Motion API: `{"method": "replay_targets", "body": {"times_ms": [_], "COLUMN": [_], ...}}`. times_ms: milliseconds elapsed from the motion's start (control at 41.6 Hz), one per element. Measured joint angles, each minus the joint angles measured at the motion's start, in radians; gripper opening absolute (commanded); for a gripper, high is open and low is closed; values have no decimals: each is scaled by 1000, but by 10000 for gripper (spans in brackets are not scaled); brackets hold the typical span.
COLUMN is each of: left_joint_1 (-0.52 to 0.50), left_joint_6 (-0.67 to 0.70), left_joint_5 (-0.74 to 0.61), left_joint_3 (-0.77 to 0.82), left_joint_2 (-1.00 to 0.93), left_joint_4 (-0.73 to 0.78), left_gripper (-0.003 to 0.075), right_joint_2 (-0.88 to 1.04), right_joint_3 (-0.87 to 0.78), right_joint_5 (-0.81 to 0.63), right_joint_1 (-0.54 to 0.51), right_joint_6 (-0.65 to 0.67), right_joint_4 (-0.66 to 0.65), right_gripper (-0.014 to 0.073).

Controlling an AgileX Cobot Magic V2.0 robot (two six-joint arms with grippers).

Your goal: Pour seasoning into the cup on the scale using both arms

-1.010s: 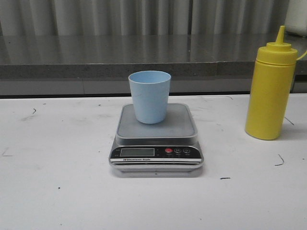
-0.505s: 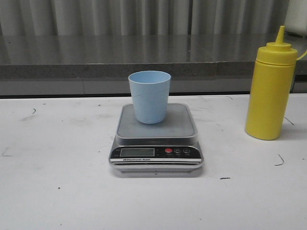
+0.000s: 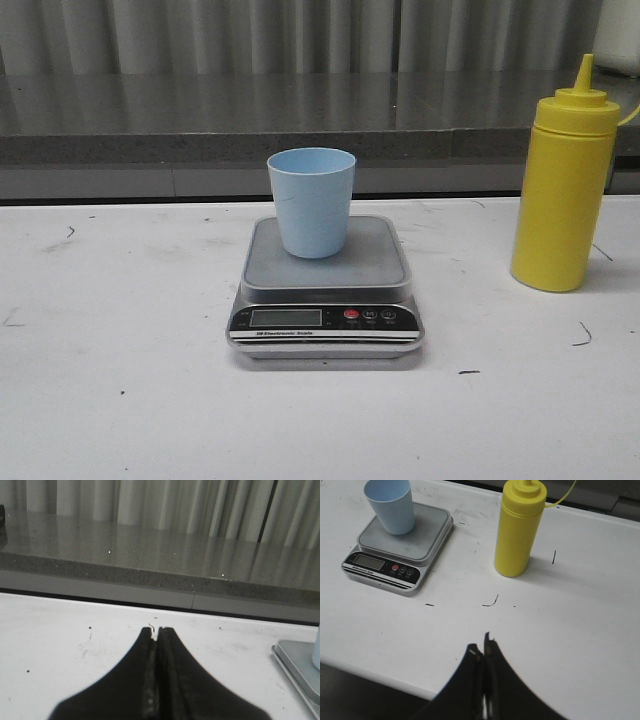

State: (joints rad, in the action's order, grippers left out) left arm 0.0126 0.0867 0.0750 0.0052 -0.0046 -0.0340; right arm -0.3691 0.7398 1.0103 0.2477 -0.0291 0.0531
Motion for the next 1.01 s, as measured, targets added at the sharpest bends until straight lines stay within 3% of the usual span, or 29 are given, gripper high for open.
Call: {"method": "replay_targets", "body": {"times_ms": [1010], "left_joint_1": [-14], "left_joint_6": [0], "left_joint_5": [-5], "left_joint_3": [0], "left_joint_2": [0], "left_joint_4": [0], "left_gripper": [-20], "right_joint_2": [0], "right_joint_3": [0], "right_joint_5": [2], "right_joint_1": [0], "right_joint_6": [0], "right_joint_4": [0], "right_gripper": [-120]}}
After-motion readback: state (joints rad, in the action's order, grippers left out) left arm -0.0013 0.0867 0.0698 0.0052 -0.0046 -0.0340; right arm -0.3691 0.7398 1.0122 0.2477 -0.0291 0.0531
